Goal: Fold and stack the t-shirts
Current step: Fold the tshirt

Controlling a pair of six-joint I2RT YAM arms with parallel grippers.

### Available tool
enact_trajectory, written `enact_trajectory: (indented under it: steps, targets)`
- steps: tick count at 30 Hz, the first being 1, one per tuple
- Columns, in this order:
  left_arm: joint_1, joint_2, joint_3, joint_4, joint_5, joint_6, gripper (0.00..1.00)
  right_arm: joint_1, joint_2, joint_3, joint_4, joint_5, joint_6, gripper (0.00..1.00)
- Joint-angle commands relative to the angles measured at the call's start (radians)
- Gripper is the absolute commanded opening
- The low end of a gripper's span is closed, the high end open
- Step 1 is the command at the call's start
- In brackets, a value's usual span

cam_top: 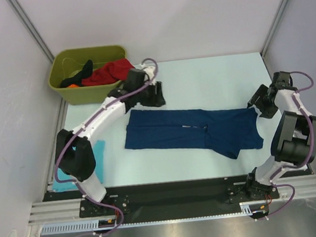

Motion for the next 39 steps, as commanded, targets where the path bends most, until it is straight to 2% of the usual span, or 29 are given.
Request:
enact_trajectory:
  steps: [1,5,12,15,17,20,24,26,29,30,31,32,33,35,36,39]
  targets:
    - [0.081,0.035,-0.045,0.033,-0.033,0.015,0.58,-0.02,0.052,0.035,0.104,-0.069,-0.098,0.73]
    - [0.159,0.074,-0.097,0.072,-0.047,-0.002,0.56,-0.029,0.152,0.048,0.164,-0.091,-0.107,0.66]
    - [0.197,0.122,-0.153,0.107,-0.075,-0.036,0.53,-0.029,0.269,0.1,0.169,-0.083,-0.092,0.41]
    - [0.199,0.13,-0.179,0.093,-0.118,-0.057,0.53,-0.029,0.298,0.12,0.172,-0.071,-0.1,0.4]
    - [0.199,0.134,-0.191,0.078,-0.139,-0.066,0.54,-0.029,0.328,0.158,0.163,-0.071,-0.11,0.35]
    - [0.2,0.154,-0.206,0.078,-0.162,-0.088,0.54,-0.032,0.364,0.21,0.137,-0.021,-0.126,0.23]
    - [0.2,0.203,-0.193,0.069,-0.165,-0.103,0.54,-0.044,0.413,0.28,0.069,0.087,-0.135,0.0]
    - [0.2,0.22,-0.188,0.076,-0.17,-0.105,0.54,-0.055,0.439,0.297,0.04,0.16,-0.124,0.0]
    - [0.2,0.246,-0.173,0.069,-0.185,-0.105,0.53,-0.058,0.46,0.316,0.043,0.142,-0.132,0.0]
    - [0.202,0.249,-0.171,0.069,-0.188,-0.1,0.54,-0.058,0.477,0.321,0.046,0.133,-0.134,0.02]
    - [0.2,0.249,-0.17,0.067,-0.191,-0.096,0.54,-0.057,0.488,0.346,0.043,0.133,-0.132,0.1]
    - [0.197,0.246,-0.168,0.067,-0.19,-0.089,0.54,-0.055,0.502,0.366,0.022,0.131,-0.13,0.19]
    - [0.194,0.228,-0.167,0.067,-0.193,-0.076,0.56,-0.05,0.517,0.398,-0.003,0.131,-0.126,0.36]
    - [0.176,0.202,-0.147,0.041,-0.202,-0.06,0.62,-0.044,0.537,0.489,-0.111,0.162,-0.108,0.5]
    - [0.168,0.174,-0.136,0.024,-0.202,-0.045,0.63,-0.038,0.533,0.515,-0.156,0.218,-0.098,0.6]
    - [0.124,0.086,-0.099,-0.042,-0.262,-0.034,0.68,-0.027,0.43,0.531,-0.268,0.279,-0.072,0.74]
